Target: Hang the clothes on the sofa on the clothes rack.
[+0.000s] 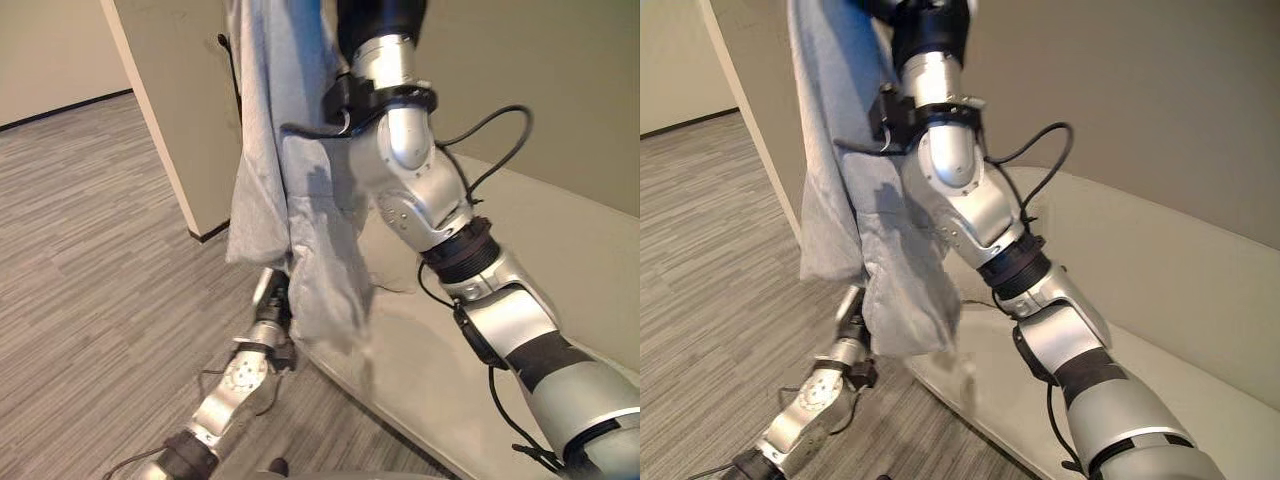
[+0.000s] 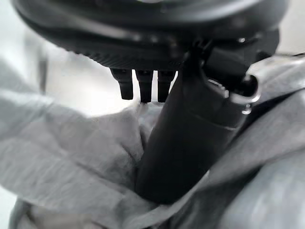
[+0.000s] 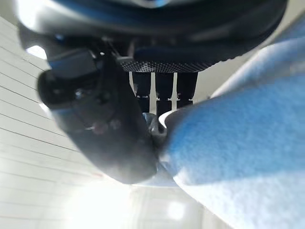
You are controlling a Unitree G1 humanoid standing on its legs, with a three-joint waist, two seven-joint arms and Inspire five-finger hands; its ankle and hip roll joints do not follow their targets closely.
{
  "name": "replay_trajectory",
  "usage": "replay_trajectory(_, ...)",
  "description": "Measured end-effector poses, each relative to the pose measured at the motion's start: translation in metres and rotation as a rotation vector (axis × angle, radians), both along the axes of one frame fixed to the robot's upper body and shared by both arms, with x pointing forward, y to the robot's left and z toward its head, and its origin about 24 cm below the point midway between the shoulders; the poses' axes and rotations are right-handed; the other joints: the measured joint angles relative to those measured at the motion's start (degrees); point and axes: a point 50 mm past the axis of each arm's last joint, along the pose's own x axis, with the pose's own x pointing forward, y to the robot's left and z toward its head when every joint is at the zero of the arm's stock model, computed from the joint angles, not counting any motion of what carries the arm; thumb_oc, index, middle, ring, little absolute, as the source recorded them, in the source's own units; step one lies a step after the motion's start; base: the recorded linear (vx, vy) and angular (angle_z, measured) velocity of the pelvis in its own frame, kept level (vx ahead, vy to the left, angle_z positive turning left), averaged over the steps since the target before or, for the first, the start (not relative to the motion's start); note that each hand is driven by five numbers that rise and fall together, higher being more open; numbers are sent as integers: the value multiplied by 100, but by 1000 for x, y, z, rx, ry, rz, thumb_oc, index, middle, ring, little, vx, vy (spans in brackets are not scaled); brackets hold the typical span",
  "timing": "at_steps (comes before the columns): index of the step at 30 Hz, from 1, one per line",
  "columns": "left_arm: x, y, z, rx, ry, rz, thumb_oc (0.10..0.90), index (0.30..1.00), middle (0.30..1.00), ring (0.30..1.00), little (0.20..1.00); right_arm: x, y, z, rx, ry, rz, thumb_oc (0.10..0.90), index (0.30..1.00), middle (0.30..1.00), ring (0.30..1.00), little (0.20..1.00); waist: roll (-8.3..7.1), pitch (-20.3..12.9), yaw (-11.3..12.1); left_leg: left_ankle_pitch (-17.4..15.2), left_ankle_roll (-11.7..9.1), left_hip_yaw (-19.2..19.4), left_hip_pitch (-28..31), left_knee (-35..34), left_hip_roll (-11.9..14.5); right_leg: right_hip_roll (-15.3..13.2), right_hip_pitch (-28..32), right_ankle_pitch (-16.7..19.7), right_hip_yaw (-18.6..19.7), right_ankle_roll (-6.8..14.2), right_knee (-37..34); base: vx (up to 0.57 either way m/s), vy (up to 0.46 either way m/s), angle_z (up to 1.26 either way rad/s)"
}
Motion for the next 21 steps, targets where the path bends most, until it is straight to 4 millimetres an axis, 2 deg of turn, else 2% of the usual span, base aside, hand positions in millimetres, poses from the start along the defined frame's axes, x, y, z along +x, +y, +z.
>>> replay_trajectory(3,-5,-22,4,-94,27,-126,800,900,900,900,900,-3,10,-7,-12,18,39,400,300,300,300,300,23,2,-36,-9,7,56,34,0,3,1,-2,0,59,0,0,-17,-6,-11)
replay_trajectory(4,-5,-24,5,-97,24,-149,580,571,571,571,571,-3,12,-9,-20,23,45,400,300,300,300,300,35,0,-46,-12,11,65,39,-1,1,0,-1,0,71,1,1,-11,-12,-7)
replay_trajectory(5,-3,-29,9,-104,17,-177,400,300,300,300,300,-4,13,-12,-28,31,52,400,300,300,300,300,40,-1,-98,-15,13,72,45,-1,4,0,-1,0,80,1,0,-9,-22,-5)
replay_trajectory(8,-2,-28,10,-111,20,-181,400,300,300,300,300,-7,15,-17,-44,32,67,400,300,300,300,300,84,4,-178,-20,19,103,56,-1,3,-3,-4,2,108,3,0,-3,-13,-5)
replay_trajectory(14,0,-19,7,-105,34,-135,400,300,300,300,300,-2,4,-21,-76,30,37,400,300,300,300,300,192,9,-154,-24,23,115,61,-1,9,0,-2,2,119,4,-1,-6,-34,-1)
replay_trajectory(18,1,9,-4,-108,84,10,400,300,300,300,300,0,-7,-24,-99,19,13,400,300,300,300,300,301,30,-144,-24,25,77,69,0,12,5,25,-2,82,1,-2,-13,-66,4)
replay_trajectory(21,-2,37,-13,-116,131,162,400,300,300,300,300,1,-25,-30,-123,10,-20,400,300,300,300,300,343,45,-116,-39,49,1,79,0,20,14,78,-22,-4,-13,-2,-14,-72,12)
